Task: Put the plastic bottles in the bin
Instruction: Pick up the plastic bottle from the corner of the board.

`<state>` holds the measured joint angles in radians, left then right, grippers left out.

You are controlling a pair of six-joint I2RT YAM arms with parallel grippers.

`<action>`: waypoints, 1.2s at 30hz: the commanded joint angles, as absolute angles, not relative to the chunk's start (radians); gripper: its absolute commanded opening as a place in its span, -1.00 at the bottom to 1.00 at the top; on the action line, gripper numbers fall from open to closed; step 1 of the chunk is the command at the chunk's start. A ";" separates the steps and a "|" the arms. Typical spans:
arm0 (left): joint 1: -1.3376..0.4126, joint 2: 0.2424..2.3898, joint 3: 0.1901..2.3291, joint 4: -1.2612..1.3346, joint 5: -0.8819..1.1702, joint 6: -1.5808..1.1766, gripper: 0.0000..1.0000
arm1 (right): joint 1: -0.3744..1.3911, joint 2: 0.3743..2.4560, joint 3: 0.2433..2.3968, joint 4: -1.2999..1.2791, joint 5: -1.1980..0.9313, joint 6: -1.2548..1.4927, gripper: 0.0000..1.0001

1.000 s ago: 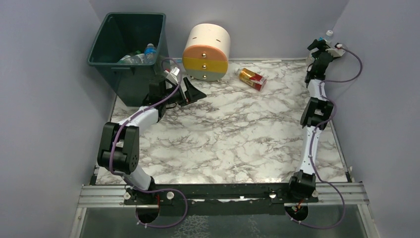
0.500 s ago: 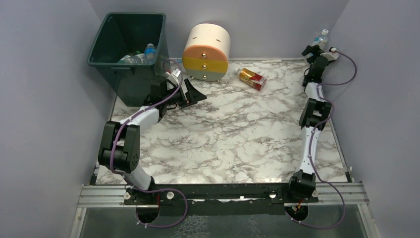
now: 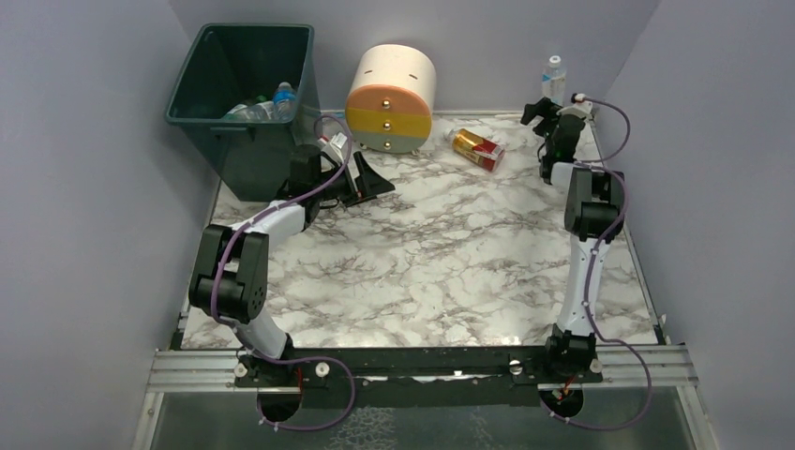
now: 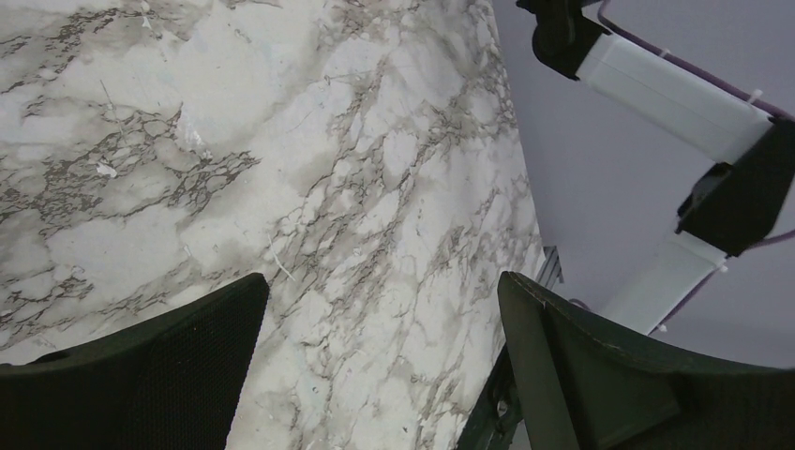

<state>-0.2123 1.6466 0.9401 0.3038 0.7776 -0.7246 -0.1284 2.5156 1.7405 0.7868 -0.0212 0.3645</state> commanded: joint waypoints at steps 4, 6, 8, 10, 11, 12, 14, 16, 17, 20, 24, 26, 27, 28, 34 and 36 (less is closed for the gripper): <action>-0.222 1.645 0.971 0.316 0.763 -0.715 0.99 | -0.151 2.251 1.535 1.012 0.025 0.451 0.99; -0.222 1.636 0.969 0.316 0.768 -0.715 0.99 | -0.161 2.295 1.643 0.917 0.033 0.460 0.99; -0.222 1.631 0.968 0.316 0.767 -0.716 0.99 | -0.175 2.378 1.785 0.845 0.019 0.488 0.99; -0.222 1.631 0.971 0.316 0.768 -0.715 0.99 | -0.188 2.486 1.923 0.779 0.012 0.523 0.99; -0.222 1.632 0.971 0.316 0.767 -0.715 0.99 | -0.194 2.531 1.990 0.741 -0.003 0.548 0.99; -0.222 1.631 0.972 0.315 0.766 -0.714 0.99 | -0.198 2.568 2.052 0.711 -0.016 0.565 0.99; -0.222 1.633 0.974 0.314 0.767 -0.713 0.99 | -0.199 2.619 2.126 0.676 -0.030 0.563 0.99; -0.222 1.638 0.975 0.314 0.767 -0.713 0.99 | -0.199 2.649 2.159 0.666 -0.057 0.568 0.99; -0.222 1.640 0.976 0.314 0.768 -0.715 0.99 | -0.199 2.661 2.172 0.663 -0.075 0.568 0.99; -0.222 1.644 0.978 0.313 0.767 -0.715 0.99 | -0.198 2.698 2.215 0.646 -0.123 0.567 0.99; -0.222 1.649 0.978 0.313 0.768 -0.713 0.99 | -0.184 2.778 2.341 0.567 -0.160 0.556 0.99; -0.222 1.652 0.977 0.311 0.770 -0.713 0.99 | -0.175 2.817 2.399 0.539 -0.165 0.556 0.99; -0.222 1.653 0.978 0.310 0.770 -0.712 0.99 | -0.169 2.832 2.423 0.540 -0.165 0.557 0.99; -0.222 1.654 0.978 0.309 0.770 -0.711 0.99 | -0.163 2.848 2.439 0.543 -0.165 0.558 0.99; -0.222 1.657 0.980 0.305 0.771 -0.709 0.99 | -0.143 2.923 2.500 0.553 -0.200 0.599 0.99; -0.222 1.657 0.977 0.306 0.773 -0.710 0.99 | -0.143 2.956 2.519 0.549 -0.219 0.632 0.99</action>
